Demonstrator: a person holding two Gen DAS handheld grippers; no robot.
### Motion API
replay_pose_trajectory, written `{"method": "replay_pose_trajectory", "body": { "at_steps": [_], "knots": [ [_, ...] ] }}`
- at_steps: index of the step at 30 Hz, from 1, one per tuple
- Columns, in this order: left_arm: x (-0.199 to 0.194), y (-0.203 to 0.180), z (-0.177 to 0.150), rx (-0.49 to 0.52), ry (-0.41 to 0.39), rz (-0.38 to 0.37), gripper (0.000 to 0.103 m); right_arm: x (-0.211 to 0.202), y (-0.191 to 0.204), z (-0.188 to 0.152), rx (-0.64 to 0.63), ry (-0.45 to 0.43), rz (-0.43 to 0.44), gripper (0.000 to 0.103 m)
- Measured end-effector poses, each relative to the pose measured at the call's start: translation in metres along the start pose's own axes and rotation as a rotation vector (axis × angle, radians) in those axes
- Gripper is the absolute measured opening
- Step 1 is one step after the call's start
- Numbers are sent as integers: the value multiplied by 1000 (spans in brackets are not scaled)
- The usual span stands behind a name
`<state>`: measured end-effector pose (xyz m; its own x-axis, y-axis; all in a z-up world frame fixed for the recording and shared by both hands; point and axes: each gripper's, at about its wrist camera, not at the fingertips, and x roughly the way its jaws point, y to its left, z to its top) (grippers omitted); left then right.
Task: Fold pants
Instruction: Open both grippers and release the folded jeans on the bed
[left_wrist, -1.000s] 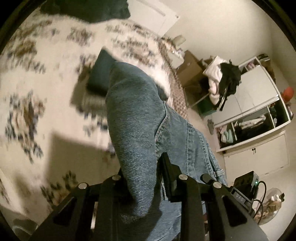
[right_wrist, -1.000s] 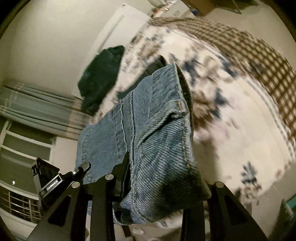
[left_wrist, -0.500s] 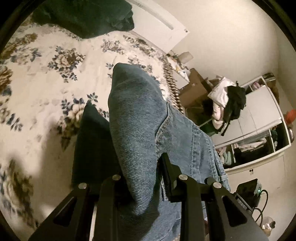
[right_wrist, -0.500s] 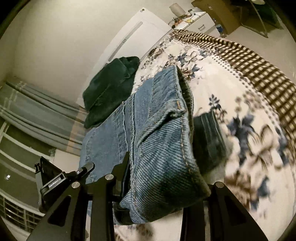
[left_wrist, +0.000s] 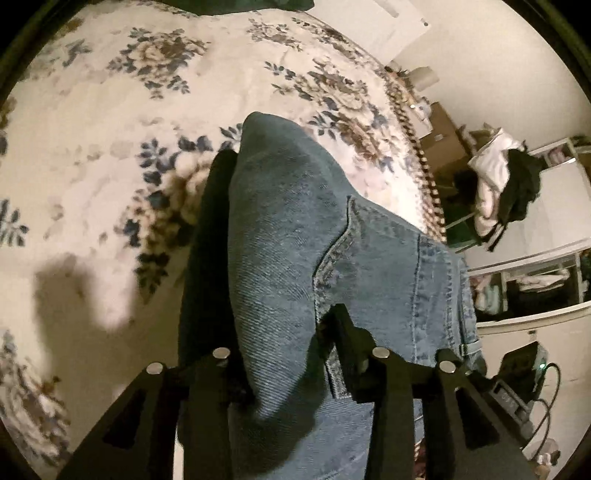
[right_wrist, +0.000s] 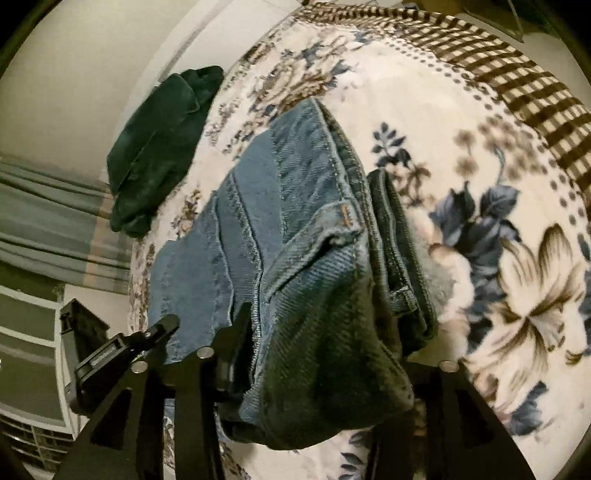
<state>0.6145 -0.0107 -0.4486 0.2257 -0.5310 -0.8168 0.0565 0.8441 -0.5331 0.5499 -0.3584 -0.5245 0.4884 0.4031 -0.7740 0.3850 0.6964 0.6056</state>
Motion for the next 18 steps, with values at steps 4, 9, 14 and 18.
{"method": "replay_pose_trajectory", "body": {
  "at_steps": [4, 9, 14, 18],
  "knots": [
    [-15, -23, -6, 80, -8, 183, 66, -21, 10, -1, -27, -11, -86, 83],
    [-34, -51, -26, 177, -41, 327, 88, -51, 38, -16, -152, -42, -257, 95],
    [-58, -76, -47, 234, -77, 386, 92, -84, 76, -34, -292, -104, -463, 103],
    [-88, -99, -65, 271, -115, 414, 92, -116, 104, -49, -356, -157, -527, 103]
  ]
}}
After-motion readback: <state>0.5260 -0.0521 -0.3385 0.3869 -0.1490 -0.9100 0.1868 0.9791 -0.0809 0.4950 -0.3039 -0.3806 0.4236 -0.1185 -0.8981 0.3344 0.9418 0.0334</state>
